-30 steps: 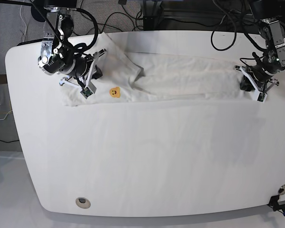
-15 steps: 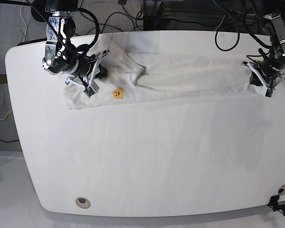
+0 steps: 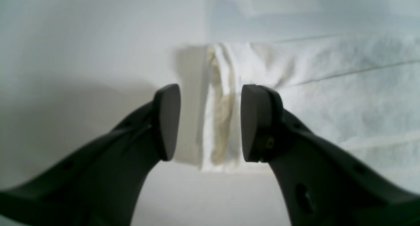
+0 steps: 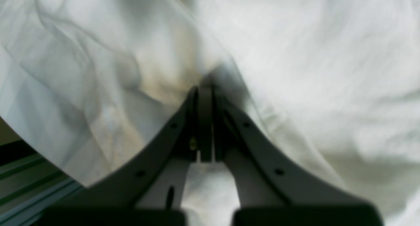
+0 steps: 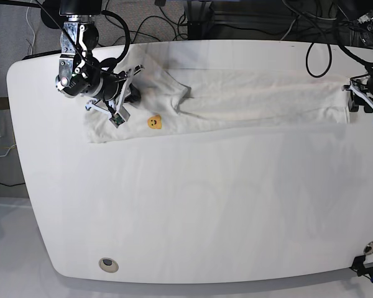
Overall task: Fold the T-shirt properly
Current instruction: 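Drag the strip end held by the left gripper toward the right gripper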
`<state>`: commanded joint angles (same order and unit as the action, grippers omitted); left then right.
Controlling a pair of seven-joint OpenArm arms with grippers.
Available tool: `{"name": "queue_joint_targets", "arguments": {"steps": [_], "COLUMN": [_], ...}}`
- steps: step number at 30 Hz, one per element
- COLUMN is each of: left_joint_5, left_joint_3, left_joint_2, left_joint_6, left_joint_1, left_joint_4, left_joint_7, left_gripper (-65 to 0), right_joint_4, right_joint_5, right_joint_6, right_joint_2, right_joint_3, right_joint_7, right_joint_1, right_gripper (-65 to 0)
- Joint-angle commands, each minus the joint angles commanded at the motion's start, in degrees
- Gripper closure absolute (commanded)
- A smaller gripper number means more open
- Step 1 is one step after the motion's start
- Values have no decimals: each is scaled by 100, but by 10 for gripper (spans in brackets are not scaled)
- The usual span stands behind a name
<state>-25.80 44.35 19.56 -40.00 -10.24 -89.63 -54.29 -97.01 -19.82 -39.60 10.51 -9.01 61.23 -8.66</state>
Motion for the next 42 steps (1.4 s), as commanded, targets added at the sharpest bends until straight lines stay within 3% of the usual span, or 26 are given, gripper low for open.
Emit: {"name": "queue_joint_targets", "arguments": {"steps": [9,18,27,37,39,42], "left_joint_5": [-18,-18,-18,-18,-18,-18], "left_joint_3": [193,149,-378,-563,-545,-527], "left_joint_2": [9,9,-26,-44,-44,-44], "left_joint_6": [0,0,0,0,0,0], "left_joint_1": [211,211,220,220,220,220], "left_joint_4": [1064,1108,1108,1108,1108,1099], "left_joint_7": [-97,-97,-97,-97,-97,-88], "left_gripper": [-283,-279,-279,-273,-215,-52], "right_joint_4": [9,9,9,9,9,9], "right_joint_5": [0,0,0,0,0,0], "right_joint_6": [0,0,0,0,0,0], "right_joint_2": [9,9,9,9,9,9], "right_joint_3": [0,0,0,0,0,0], "right_joint_7": [0,0,0,0,0,0], "right_joint_1": [-26,-26,-18,-26,-26,-26], "right_gripper": [0,0,0,0,0,0]}}
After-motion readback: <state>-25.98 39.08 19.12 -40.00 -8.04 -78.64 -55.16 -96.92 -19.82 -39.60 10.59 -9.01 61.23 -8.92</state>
